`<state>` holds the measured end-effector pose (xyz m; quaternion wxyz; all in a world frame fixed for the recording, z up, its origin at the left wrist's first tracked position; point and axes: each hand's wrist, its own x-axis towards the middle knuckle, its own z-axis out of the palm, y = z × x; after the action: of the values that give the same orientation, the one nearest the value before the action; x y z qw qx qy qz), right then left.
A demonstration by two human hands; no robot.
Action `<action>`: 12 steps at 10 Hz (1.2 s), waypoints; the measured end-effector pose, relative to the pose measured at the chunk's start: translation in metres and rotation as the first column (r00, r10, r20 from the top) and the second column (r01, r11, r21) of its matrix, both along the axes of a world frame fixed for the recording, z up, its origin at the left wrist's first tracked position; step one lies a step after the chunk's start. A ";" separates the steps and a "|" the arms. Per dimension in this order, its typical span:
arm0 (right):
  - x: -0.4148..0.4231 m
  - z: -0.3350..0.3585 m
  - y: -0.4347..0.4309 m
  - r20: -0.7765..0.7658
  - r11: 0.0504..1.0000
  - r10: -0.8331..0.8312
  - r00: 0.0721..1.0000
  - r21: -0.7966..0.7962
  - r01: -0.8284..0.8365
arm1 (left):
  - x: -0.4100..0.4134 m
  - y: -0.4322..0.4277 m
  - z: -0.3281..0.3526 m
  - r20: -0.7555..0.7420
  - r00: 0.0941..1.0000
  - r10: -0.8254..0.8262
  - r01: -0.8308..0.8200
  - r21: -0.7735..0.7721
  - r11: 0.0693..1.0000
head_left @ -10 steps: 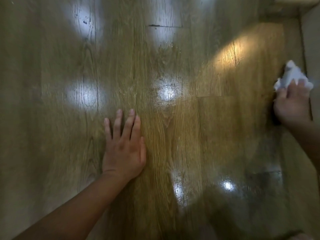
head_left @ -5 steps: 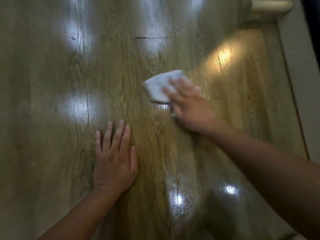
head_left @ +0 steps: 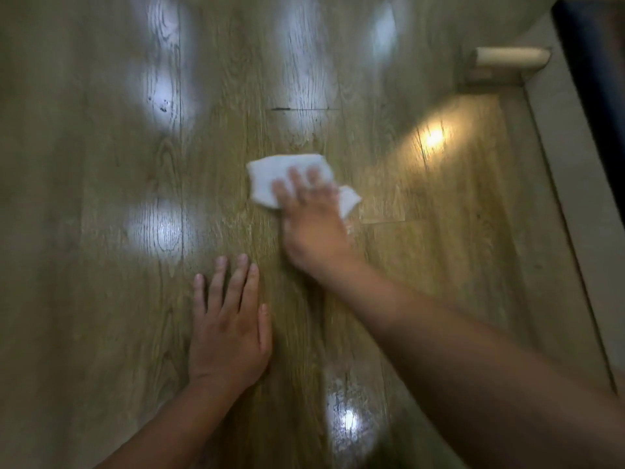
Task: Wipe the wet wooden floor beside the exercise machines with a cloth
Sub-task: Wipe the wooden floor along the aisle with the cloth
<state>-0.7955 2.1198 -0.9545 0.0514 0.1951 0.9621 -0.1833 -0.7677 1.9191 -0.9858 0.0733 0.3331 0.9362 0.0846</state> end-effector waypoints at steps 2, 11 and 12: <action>-0.034 -0.020 -0.002 0.017 0.924 0.382 0.924 -0.038 -0.381 | -0.002 -0.002 0.001 0.017 1.000 -0.008 0.008 0.009 1.000; 0.048 -0.068 0.306 0.226 0.885 -0.466 0.855 0.142 0.444 | -0.170 0.060 -0.001 -0.049 0.980 0.192 -0.184 0.141 0.973; 0.068 -0.076 0.387 0.212 0.819 -0.573 0.791 0.142 0.556 | -0.168 0.061 -0.003 -0.069 0.981 0.180 -0.172 0.108 0.979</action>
<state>-0.7272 2.5064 -1.0308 0.1056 0.4960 0.8520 -0.1300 -0.9358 1.9803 -0.9887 0.0118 0.2551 0.9587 0.1251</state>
